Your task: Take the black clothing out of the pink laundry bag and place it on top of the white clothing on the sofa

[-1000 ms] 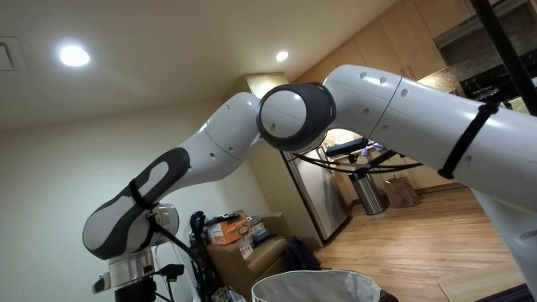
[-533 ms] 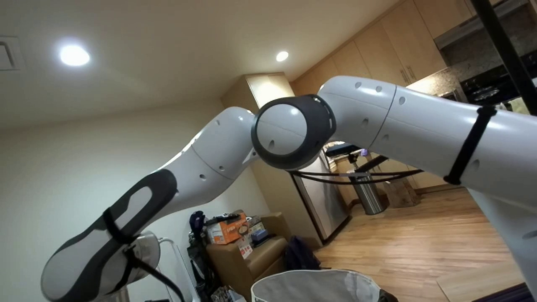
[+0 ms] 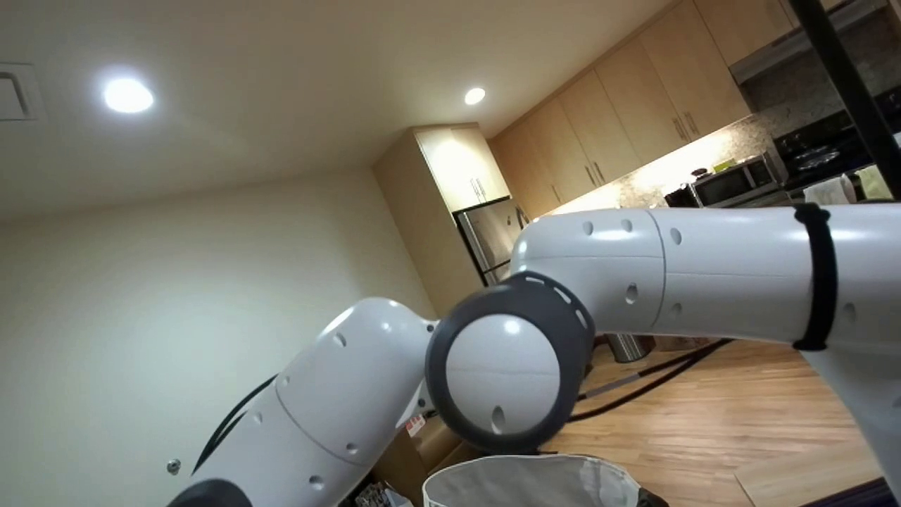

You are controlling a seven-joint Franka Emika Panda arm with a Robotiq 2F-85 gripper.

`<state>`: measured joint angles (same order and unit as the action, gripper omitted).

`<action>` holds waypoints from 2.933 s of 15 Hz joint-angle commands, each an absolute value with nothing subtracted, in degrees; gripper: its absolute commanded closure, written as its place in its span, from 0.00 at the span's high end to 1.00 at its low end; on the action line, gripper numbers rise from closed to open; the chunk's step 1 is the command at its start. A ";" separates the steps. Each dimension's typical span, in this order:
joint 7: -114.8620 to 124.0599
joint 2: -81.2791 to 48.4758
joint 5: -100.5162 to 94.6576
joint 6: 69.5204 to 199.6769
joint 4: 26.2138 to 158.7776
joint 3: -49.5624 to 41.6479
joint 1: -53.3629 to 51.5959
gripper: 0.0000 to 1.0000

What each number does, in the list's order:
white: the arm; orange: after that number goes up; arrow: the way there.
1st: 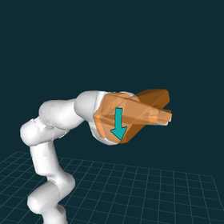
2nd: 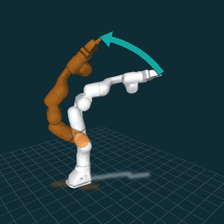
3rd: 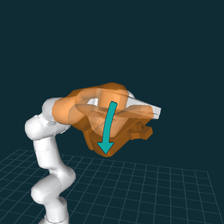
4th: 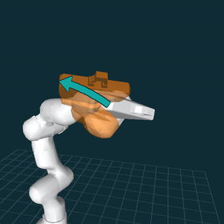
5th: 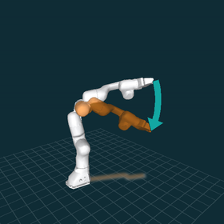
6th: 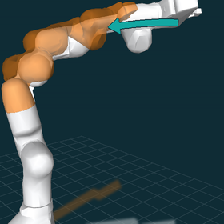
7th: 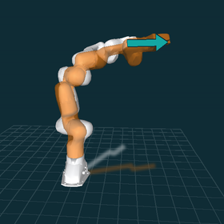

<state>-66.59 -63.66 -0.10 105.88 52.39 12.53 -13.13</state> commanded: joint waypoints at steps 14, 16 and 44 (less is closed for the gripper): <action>-110.08 -84.25 -2.20 93.71 34.94 12.13 -20.32 0.04; -115.09 -84.13 -2.01 92.95 35.69 12.18 -20.71 0.04; -137.87 -74.33 -5.09 65.14 22.79 3.89 -10.94 1.00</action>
